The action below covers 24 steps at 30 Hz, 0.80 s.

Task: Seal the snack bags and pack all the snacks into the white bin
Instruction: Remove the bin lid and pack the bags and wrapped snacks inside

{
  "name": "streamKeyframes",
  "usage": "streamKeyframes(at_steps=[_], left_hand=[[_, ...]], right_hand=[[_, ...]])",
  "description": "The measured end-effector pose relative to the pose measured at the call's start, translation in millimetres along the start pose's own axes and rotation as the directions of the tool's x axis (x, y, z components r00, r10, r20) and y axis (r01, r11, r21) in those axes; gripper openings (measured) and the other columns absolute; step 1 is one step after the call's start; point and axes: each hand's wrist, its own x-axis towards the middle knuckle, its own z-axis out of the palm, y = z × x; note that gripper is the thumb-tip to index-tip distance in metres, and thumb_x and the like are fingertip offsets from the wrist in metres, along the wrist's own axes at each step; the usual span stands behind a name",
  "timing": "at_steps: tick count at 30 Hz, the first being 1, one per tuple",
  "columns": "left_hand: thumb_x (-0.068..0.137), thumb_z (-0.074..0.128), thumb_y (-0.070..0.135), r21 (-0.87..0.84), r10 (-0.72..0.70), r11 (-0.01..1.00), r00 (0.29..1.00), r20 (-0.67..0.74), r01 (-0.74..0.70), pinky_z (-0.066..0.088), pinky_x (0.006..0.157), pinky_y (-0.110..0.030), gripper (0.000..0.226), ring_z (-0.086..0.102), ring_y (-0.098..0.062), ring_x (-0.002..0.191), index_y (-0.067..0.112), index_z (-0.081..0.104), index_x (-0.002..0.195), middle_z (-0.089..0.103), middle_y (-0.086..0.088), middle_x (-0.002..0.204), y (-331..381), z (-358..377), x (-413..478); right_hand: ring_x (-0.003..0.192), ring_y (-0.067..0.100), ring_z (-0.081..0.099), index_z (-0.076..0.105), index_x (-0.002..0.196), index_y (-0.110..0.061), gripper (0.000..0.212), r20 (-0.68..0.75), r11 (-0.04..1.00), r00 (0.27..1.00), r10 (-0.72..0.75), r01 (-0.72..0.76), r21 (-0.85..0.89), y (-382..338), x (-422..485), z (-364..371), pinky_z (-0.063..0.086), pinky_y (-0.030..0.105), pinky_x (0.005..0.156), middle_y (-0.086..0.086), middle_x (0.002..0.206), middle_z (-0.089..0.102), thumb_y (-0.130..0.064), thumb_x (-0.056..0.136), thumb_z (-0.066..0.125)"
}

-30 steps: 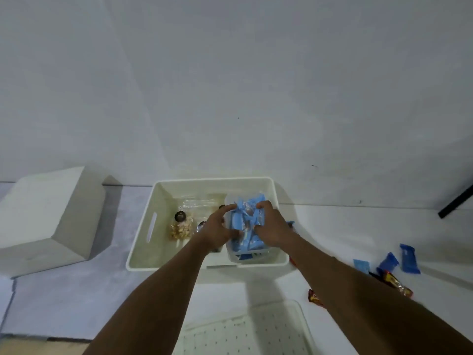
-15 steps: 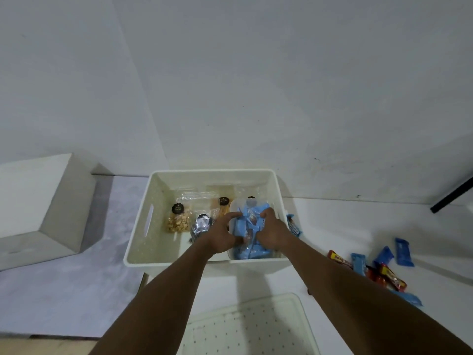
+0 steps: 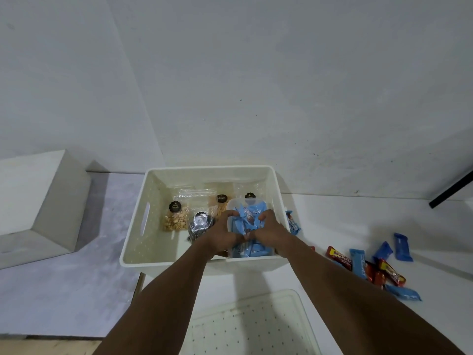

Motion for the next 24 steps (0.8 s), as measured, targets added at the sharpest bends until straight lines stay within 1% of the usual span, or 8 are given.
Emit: streamKeyframes(at_steps=[3, 5, 7, 10, 14, 17, 21, 24], left_hand=[[0.082, 0.079, 0.008, 0.016, 0.061, 0.998, 0.997, -0.055, -0.060, 0.059, 0.089, -0.036, 0.076, 0.059, -0.024, 0.114, 0.026, 0.038, 0.144, 0.049, -0.009, 0.137, 1, -2, 4], [0.085, 0.077, 0.018, 0.035, 0.065, 0.997, 0.993, -0.097, -0.062, 0.055, 0.098, -0.042, 0.071, 0.055, -0.026, 0.120, 0.028, 0.043, 0.146, 0.044, -0.005, 0.144, 7, -10, 7], [0.088, 0.072, 0.030, 0.060, 0.002, 0.998, 0.997, -0.079, 0.003, 0.059, 0.089, -0.042, 0.064, 0.056, -0.026, 0.118, 0.035, 0.044, 0.145, 0.043, 0.000, 0.138, 9, -17, 8], [0.090, 0.070, 0.028, 0.069, -0.049, 0.996, 0.999, -0.021, 0.050, 0.060, 0.070, -0.032, 0.063, 0.060, -0.023, 0.110, 0.038, 0.042, 0.145, 0.043, 0.001, 0.135, 2, -19, 5], [0.089, 0.069, 0.014, -0.077, -0.085, 0.993, 0.996, -0.004, 0.085, 0.062, 0.070, -0.036, 0.052, 0.062, -0.028, 0.109, 0.041, 0.052, 0.130, 0.049, -0.005, 0.132, -11, -9, 5], [0.086, 0.067, -0.004, -0.083, -0.062, 0.995, 0.998, 0.022, 0.063, 0.063, 0.075, -0.040, 0.061, 0.063, -0.029, 0.109, 0.035, 0.051, 0.130, 0.055, -0.013, 0.128, -16, -4, 10], [0.082, 0.066, -0.014, 0.030, 0.058, 0.998, 0.996, 0.062, -0.060, 0.057, 0.063, -0.021, 0.072, 0.057, -0.028, 0.111, 0.032, 0.044, 0.134, 0.050, -0.020, 0.136, -21, 7, 17], [0.084, 0.066, -0.013, 0.037, 0.069, 0.997, 0.996, 0.063, -0.071, 0.054, 0.059, -0.019, 0.073, 0.057, -0.030, 0.112, 0.033, 0.043, 0.135, 0.049, -0.020, 0.139, -22, 11, 22]], right_hand=[[0.106, 0.023, 0.060, 0.033, 0.123, -0.027, 0.066, -0.032, 1.000, 0.999, -0.011, 0.011, -0.003, 0, 6, -1, 0.055, 0.043, 0.095, 0.007, 0.119, 0.053, -0.032, 0.077, 0.080], [0.105, 0.023, 0.060, 0.035, 0.125, -0.028, 0.061, -0.066, 1.000, 0.998, 0.001, 0.001, 0.025, -4, 8, -5, 0.055, 0.042, 0.095, 0.004, 0.119, 0.053, -0.040, 0.081, 0.076], [0.103, 0.021, 0.059, 0.037, 0.129, -0.028, 0.057, -0.054, 1.000, 0.998, 0.013, -0.012, 0.020, -7, 10, -8, 0.055, 0.036, 0.090, 0.003, 0.118, 0.051, -0.042, 0.086, 0.072], [0.102, 0.020, 0.058, 0.036, 0.131, -0.025, 0.058, 0.000, 1.000, 1.000, 0.025, -0.025, -0.005, -9, 12, -8, 0.055, 0.032, 0.085, 0.003, 0.117, 0.049, -0.032, 0.087, 0.073], [0.108, 0.025, 0.062, 0.036, 0.131, -0.024, 0.063, 0.047, 0.994, 0.996, 0.070, -0.066, -0.085, -7, 19, -7, 0.057, 0.042, 0.093, 0.009, 0.122, 0.054, -0.021, 0.083, 0.076], [0.108, 0.026, 0.060, 0.036, 0.129, -0.022, 0.061, 0.024, 0.985, 0.998, 0.055, -0.050, -0.165, 0, 22, -9, 0.056, 0.043, 0.094, 0.011, 0.122, 0.053, -0.016, 0.082, 0.075], [0.106, 0.025, 0.058, 0.040, 0.127, -0.018, 0.053, -0.086, 0.981, 0.996, 0.008, -0.025, -0.190, 14, 26, -10, 0.054, 0.043, 0.095, 0.009, 0.117, 0.052, -0.014, 0.086, 0.072], [0.106, 0.028, 0.060, 0.042, 0.123, -0.021, 0.046, -0.114, 0.973, 0.993, -0.017, -0.010, -0.231, 20, 28, -15, 0.054, 0.046, 0.093, 0.009, 0.118, 0.056, -0.020, 0.087, 0.071]])
